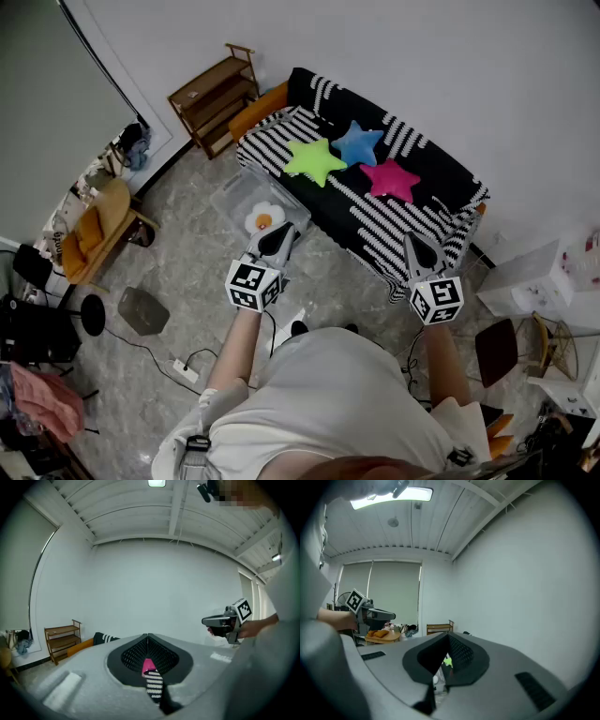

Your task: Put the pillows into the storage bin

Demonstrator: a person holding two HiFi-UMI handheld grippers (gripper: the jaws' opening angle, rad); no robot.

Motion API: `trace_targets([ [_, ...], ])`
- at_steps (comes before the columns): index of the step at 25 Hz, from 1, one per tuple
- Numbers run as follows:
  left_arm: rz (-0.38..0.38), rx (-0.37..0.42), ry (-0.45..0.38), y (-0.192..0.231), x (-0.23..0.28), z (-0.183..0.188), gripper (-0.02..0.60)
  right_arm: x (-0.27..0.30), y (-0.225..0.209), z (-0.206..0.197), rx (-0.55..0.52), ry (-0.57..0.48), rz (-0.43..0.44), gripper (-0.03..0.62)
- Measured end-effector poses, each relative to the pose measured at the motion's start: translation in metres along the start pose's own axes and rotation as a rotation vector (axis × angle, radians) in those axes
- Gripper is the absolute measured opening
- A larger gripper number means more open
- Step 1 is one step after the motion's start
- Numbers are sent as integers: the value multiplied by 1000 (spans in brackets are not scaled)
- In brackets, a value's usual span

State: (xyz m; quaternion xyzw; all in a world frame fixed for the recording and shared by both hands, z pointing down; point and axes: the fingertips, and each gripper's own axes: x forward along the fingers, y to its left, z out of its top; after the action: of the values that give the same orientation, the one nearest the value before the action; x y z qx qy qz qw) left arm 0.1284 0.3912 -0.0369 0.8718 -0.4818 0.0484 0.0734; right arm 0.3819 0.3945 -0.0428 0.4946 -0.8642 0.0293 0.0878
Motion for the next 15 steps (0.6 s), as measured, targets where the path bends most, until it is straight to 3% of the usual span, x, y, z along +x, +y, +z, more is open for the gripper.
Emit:
trace_targets([
  [15,-3,-24,0,14,-1,-6,17,14,3,-1,26,10,-26,-2],
])
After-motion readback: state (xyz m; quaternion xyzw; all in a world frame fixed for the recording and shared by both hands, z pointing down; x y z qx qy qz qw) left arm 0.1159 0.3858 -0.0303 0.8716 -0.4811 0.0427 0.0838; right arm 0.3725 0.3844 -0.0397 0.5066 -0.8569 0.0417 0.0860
